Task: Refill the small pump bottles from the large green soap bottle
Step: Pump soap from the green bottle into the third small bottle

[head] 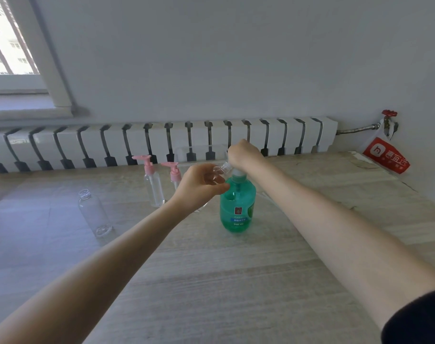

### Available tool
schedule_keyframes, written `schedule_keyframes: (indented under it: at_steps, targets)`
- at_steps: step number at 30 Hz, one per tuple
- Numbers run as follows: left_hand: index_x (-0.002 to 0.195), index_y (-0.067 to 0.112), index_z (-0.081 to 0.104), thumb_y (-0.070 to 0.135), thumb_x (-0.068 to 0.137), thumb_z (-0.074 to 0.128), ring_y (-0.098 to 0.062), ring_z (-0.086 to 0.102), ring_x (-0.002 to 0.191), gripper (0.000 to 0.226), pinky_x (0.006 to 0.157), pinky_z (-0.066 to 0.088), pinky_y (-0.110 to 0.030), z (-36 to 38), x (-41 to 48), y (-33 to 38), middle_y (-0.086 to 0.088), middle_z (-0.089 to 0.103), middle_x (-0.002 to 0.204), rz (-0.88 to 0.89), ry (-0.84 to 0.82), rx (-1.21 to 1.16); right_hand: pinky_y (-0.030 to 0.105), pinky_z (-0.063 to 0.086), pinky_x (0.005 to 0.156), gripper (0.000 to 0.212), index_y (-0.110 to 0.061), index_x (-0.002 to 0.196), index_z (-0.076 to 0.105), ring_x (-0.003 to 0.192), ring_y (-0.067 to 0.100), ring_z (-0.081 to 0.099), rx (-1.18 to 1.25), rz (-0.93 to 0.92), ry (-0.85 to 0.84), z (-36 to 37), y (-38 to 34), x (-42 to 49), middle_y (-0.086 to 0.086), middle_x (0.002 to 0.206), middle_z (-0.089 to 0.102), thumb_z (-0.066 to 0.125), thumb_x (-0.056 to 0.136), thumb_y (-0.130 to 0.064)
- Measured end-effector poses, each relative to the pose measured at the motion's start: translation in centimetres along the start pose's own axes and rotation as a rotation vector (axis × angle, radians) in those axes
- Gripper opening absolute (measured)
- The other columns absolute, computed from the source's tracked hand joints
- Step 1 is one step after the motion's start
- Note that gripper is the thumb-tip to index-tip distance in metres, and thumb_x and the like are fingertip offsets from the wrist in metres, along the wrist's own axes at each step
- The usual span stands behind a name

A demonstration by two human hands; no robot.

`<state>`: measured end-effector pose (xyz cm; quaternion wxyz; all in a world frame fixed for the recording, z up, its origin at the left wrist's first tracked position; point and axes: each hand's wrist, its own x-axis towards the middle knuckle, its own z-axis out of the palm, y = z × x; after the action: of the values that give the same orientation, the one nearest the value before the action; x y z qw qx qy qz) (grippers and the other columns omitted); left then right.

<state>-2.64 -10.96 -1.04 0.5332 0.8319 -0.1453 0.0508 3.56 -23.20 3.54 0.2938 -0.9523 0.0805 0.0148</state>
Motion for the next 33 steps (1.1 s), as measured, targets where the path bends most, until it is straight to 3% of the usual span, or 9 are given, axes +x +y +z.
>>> schedule_keyframes:
  at_steps: [4, 7, 10, 14, 17, 20, 24, 30, 33]
  targets:
    - [0.111, 0.001, 0.063, 0.009, 0.079, 0.073, -0.022, 0.067, 0.088, 0.035, 0.078, 0.057, -0.027, -0.1, 0.0, -0.2, -0.01, 0.069, 0.096, -0.014, 0.004, 0.009, 0.04, 0.049, 0.092, 0.042, -0.006, 0.13, 0.044, 0.097, 0.024, 0.056, 0.067, 0.023, 0.027, 0.3, 0.2, -0.1, 0.009, 0.109, 0.053, 0.037, 0.094, -0.026]
    - [0.114, 0.004, 0.062, 0.011, 0.078, 0.075, -0.017, 0.067, 0.086, 0.039, 0.073, 0.056, -0.02, 0.0, 0.0, 0.0, -0.007, 0.068, 0.097, -0.017, 0.016, 0.027, 0.038, 0.049, 0.088, 0.035, -0.009, 0.116, 0.05, 0.092, 0.022, 0.057, 0.073, 0.018, 0.068, 0.4, 0.3, -0.3, 0.007, 0.102, 0.055, 0.036, 0.093, -0.032]
    - [0.116, 0.005, 0.061, 0.01, 0.077, 0.075, -0.017, 0.067, 0.088, 0.042, 0.077, 0.056, -0.023, -0.1, 0.0, 0.5, -0.007, 0.068, 0.099, -0.042, 0.014, 0.001, 0.028, 0.043, 0.071, 0.022, -0.007, 0.093, 0.05, 0.078, 0.018, 0.051, 0.233, 0.015, 0.04, -0.3, 0.0, -0.4, 0.008, 0.086, 0.052, 0.041, 0.093, -0.027]
    - [0.117, 0.006, 0.06, 0.011, 0.076, 0.077, -0.015, 0.067, 0.088, 0.044, 0.076, 0.056, -0.021, -0.4, 0.1, 0.9, -0.006, 0.068, 0.099, -0.047, 0.024, 0.005, 0.035, 0.048, 0.081, 0.03, -0.003, 0.11, 0.057, 0.094, 0.027, 0.06, 0.592, -0.089, 0.093, -1.1, 0.1, -0.9, 0.019, 0.111, 0.063, 0.038, 0.094, -0.02]
    - [0.122, 0.007, 0.056, 0.01, 0.076, 0.077, -0.014, 0.067, 0.089, 0.05, 0.076, 0.055, -0.021, -0.4, 0.0, 1.1, -0.005, 0.068, 0.1, -0.049, 0.027, 0.01, 0.029, 0.047, 0.076, 0.03, -0.007, 0.112, 0.059, 0.098, 0.023, 0.06, 0.46, -0.346, 0.18, -1.9, 0.5, -1.7, 0.008, 0.103, 0.064, 0.043, 0.095, -0.026]
    - [0.129, 0.014, 0.047, 0.009, 0.075, 0.078, -0.013, 0.067, 0.09, 0.063, 0.078, 0.055, -0.024, -0.6, -0.2, 1.3, -0.004, 0.067, 0.103, -0.053, 0.031, -0.014, 0.025, 0.046, 0.075, 0.026, -0.018, 0.099, 0.06, 0.091, 0.012, 0.059, 0.137, -0.555, -0.002, -3.2, 0.4, -2.7, -0.006, 0.094, 0.062, 0.059, 0.087, -0.041]
    - [0.136, 0.013, 0.033, 0.005, 0.073, 0.078, -0.018, 0.067, 0.092, 0.078, 0.088, 0.054, -0.039, -0.4, -0.2, 1.5, -0.005, 0.067, 0.101, -0.049, 0.023, -0.003, 0.032, 0.05, 0.084, 0.041, -0.021, 0.106, 0.059, 0.097, 0.014, 0.057, -0.309, -0.557, -0.245, -4.2, -0.1, -3.9, -0.003, 0.106, 0.06, 0.069, 0.077, -0.049]
    - [0.141, 0.012, 0.025, 0.006, 0.073, 0.078, -0.019, 0.067, 0.094, 0.086, 0.091, 0.053, -0.039, -0.4, -0.2, 1.6, -0.01, 0.068, 0.108, -0.032, 0.022, 0.051, 0.036, 0.047, 0.091, 0.043, -0.021, 0.109, 0.065, 0.103, 0.014, 0.056, -0.311, -0.583, -0.292, -4.4, -0.5, -3.7, -0.006, 0.108, 0.062, 0.074, 0.073, -0.043]
    - [0.139, 0.014, 0.028, 0.008, 0.073, 0.079, -0.016, 0.066, 0.093, 0.084, 0.089, 0.052, -0.035, -0.6, -0.3, 1.5, -0.007, 0.067, 0.106, -0.006, 0.009, 0.075, 0.03, 0.048, 0.078, 0.032, -0.022, 0.097, 0.069, 0.091, 0.011, 0.056, -0.241, -0.595, -0.271, -4.2, -0.2, -3.5, -0.008, 0.092, 0.063, 0.076, 0.071, -0.04]
